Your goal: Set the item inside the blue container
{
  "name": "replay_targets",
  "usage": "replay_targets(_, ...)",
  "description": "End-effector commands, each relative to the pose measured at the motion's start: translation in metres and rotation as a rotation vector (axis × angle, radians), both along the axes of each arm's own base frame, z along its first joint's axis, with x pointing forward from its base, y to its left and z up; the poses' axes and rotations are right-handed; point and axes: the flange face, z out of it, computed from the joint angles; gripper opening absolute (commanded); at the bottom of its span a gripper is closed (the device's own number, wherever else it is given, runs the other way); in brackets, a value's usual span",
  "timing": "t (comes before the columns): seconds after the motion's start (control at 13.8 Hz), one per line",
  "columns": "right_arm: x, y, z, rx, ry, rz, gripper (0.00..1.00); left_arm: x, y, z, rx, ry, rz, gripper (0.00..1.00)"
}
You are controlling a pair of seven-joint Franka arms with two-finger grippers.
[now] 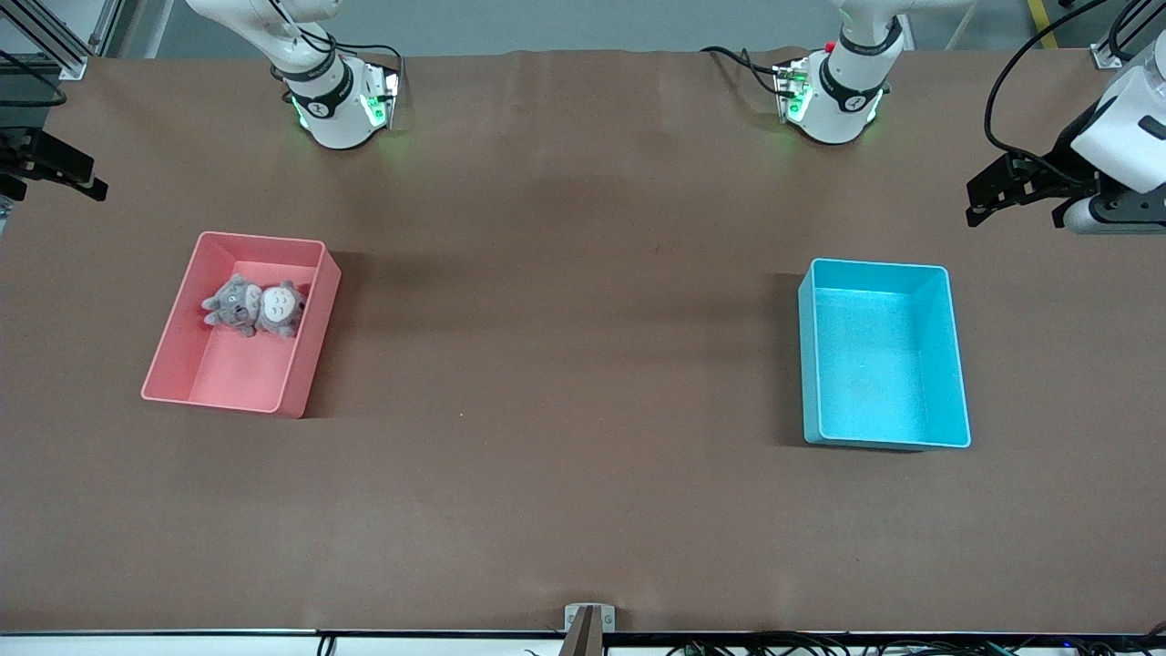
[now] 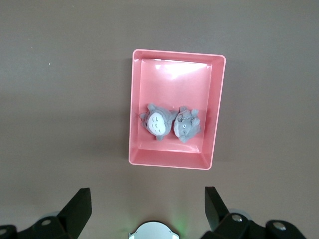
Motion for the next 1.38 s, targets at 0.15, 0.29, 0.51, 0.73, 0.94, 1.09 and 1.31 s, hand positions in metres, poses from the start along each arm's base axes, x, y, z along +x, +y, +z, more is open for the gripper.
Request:
replay_targets(0.15, -0.005, 0.003, 0.005, -0.010, -0.014, 0.017, 1.00, 0.001, 0.001, 0.004, -0.016, 0.001, -0.015, 1.00)
replay_targets(0.29, -0.005, 0.003, 0.006, -0.010, -0.016, 0.016, 1.00, 0.002, 0.001, 0.008, -0.017, -0.006, -0.004, 1.00)
replay_targets(0.51, -0.005, 0.003, 0.008, -0.009, -0.017, 0.017, 1.00, 0.003, 0.005, 0.007, -0.010, -0.006, -0.007, 1.00)
replay_targets(0.73, -0.004, 0.003, 0.018, -0.013, -0.035, 0.011, 1.00, 0.003, 0.005, 0.004, -0.016, 0.003, -0.005, 1.00)
replay_targets(0.94, -0.002, 0.003, 0.014, -0.011, -0.028, 0.008, 1.00, 0.002, 0.001, 0.002, -0.016, 0.007, -0.005, 1.00)
replay_targets(1.09, 0.011, -0.005, -0.006, -0.007, 0.010, -0.005, 1.00, 0.001, -0.001, 0.003, -0.016, 0.004, 0.001, 1.00)
replay_targets(1.31, 0.031, -0.019, -0.038, 0.003, 0.049, -0.024, 1.00, 0.000, -0.002, 0.001, -0.015, 0.009, -0.001, 1.00)
